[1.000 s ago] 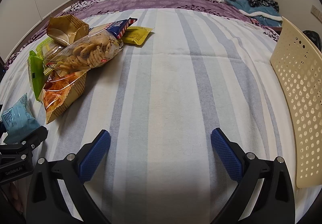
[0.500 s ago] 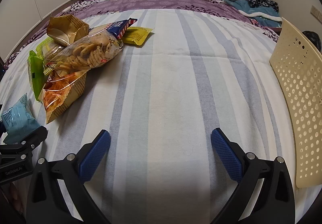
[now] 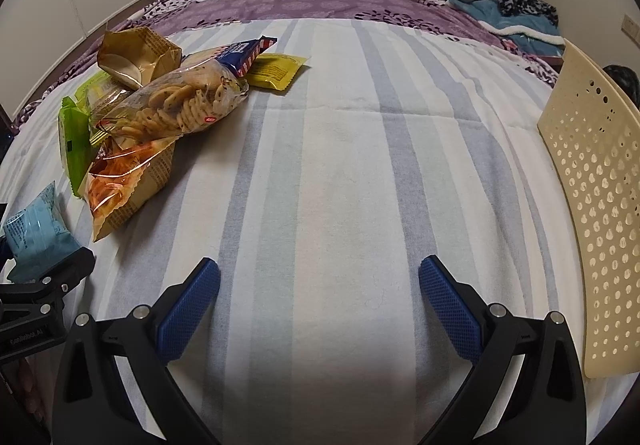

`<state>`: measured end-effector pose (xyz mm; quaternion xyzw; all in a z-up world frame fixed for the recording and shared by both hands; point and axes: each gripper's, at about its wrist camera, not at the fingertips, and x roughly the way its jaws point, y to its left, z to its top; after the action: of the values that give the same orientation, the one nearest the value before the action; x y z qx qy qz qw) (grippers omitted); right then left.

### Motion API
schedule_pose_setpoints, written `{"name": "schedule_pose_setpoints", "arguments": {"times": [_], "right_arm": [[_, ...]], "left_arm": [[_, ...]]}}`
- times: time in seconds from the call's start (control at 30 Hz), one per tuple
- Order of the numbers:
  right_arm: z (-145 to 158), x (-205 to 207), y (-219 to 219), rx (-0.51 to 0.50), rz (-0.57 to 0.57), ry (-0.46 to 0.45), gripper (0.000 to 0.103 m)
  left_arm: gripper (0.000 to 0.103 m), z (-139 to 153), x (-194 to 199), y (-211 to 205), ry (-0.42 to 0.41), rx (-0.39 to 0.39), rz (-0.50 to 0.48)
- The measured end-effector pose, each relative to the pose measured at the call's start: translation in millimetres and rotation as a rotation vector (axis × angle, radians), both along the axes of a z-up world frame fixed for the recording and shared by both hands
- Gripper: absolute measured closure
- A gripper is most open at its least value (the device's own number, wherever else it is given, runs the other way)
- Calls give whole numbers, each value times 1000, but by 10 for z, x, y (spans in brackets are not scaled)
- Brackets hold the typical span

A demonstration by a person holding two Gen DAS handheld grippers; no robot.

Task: Organize snacks
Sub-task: 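Lift the light blue bag with the left gripper while the right gripper grasps a tan snack bag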

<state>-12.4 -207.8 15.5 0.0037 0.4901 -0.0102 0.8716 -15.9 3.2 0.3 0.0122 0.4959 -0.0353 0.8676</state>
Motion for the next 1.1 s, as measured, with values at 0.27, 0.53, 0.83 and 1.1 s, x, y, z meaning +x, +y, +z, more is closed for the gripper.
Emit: {"name": "schedule_pose_setpoints", "arguments": {"times": [0.27,0.53,0.83,1.1], "right_arm": [[168,-55,14,102,26,-38,5],[516,-117,151,137,97,-130,5],[589,-159,201,175,137,-152,5],[414,-218,268,192,165,-102,5]], "left_arm": [[2,161,-81,159,-29,-21,32],[2,517,-157,253,-110,5,42],[2,612,-241,464,-99,-60,66],[2,290,-235,462,-24,-115,60]]}}
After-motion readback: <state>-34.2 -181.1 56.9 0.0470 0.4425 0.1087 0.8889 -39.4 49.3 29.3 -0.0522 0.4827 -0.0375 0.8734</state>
